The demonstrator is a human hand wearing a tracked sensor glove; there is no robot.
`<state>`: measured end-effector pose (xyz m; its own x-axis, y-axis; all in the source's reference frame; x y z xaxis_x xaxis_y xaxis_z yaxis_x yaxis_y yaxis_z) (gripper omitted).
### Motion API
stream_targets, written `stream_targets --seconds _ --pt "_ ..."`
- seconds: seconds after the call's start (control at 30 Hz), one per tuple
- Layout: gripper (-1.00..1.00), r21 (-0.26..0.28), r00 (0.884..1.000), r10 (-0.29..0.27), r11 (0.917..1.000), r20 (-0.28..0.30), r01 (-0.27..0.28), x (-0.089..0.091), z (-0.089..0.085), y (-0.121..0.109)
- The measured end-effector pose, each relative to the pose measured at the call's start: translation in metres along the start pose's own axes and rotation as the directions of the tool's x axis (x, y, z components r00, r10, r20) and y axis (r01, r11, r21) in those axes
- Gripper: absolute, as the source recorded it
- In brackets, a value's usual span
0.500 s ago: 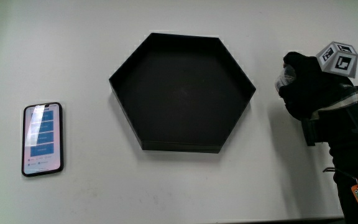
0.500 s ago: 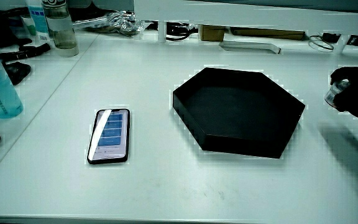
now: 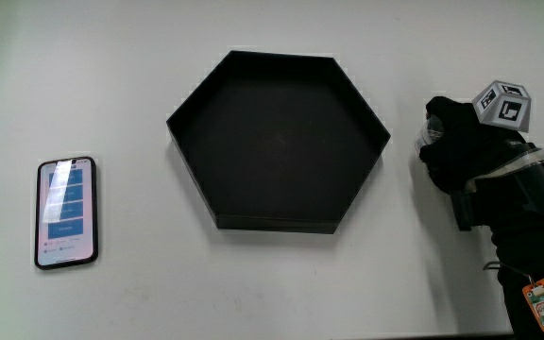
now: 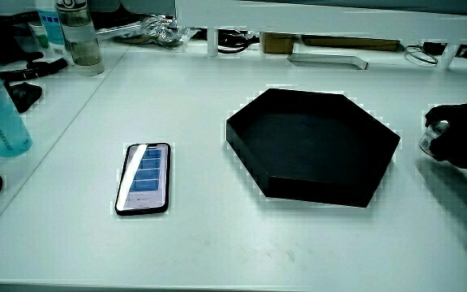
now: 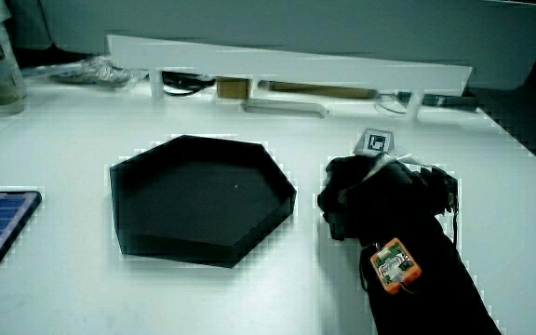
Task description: Place paper clip on desk
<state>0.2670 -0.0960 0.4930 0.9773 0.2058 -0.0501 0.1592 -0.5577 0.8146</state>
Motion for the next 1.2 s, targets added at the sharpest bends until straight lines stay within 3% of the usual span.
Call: stream_targets --seconds 0.1,0.2,0.27,0.33,0.37,0.4,0.43,0.47,0.5,0.57,0.6,0.63,0.67,0.7,0.8,0.87,0.9,1.03,1.2 --pt "0.0 -0.004 1.0 0.015 0.9999 0.0 -0.015 -0.003 -0.004 -0.001" --pt "0.0 -0.024 1.0 -0.005 0.9997 0.008 0.005 -0.002 -0.01 0.005" --pt "0.0 -0.041 1.0 0.018 0.999 -0.022 -0.019 -0.002 -0.012 0.005" --pt "0.0 -0.03 1.0 -0.002 0.9996 0.006 0.003 -0.003 -0.015 0.007" --pt "0.0 -0.039 1.0 -0.017 0.9991 0.007 0.018 -0.002 -0.017 0.009" --pt "0.0 -0.046 1.0 0.002 0.9989 0.009 -0.002 -0.003 -0.019 0.008" --pt "0.0 -0.06 1.0 -0.021 0.998 0.019 0.022 -0.001 -0.023 0.012" --pt "0.0 -0.091 1.0 -0.021 0.9956 -0.005 0.02 0.001 -0.025 0.011" --pt "0.0 -0.036 1.0 -0.023 0.9991 0.016 0.023 0.002 -0.024 0.01" --pt "0.0 -0.048 0.999 -0.031 0.9983 0.023 0.032 0.003 -0.024 0.011" --pt "0.0 -0.02 1.0 -0.015 0.9997 0.028 0.015 -0.001 -0.021 0.006" --pt "0.0 -0.025 0.999 -0.031 0.9992 0.032 0.032 -0.001 -0.022 0.009" --pt "-0.08 -0.022 1.0 0.009 0.9997 0.014 -0.008 -0.005 -0.019 0.003" --pt "-0.17 -0.019 0.999 -0.026 0.9995 0.033 0.027 -0.004 -0.021 0.008" --pt "-0.42 -0.062 0.999 -0.021 0.9978 0.048 0.024 -0.008 -0.02 0.007" --pt "-0.58 -0.088 1.0 -0.013 0.9961 0.011 0.014 -0.005 -0.021 0.008" --pt "-0.67 -0.113 0.999 -0.027 0.9932 0.017 0.029 -0.002 -0.023 0.012" --pt "-1.0 -0.182 1.0 0.03 0.9829 0.007 -0.028 -0.001 -0.023 0.009" --pt "-1.0 -0.117 0.999 0.038 0.9925 0.015 -0.036 0.004 -0.012 0.003"
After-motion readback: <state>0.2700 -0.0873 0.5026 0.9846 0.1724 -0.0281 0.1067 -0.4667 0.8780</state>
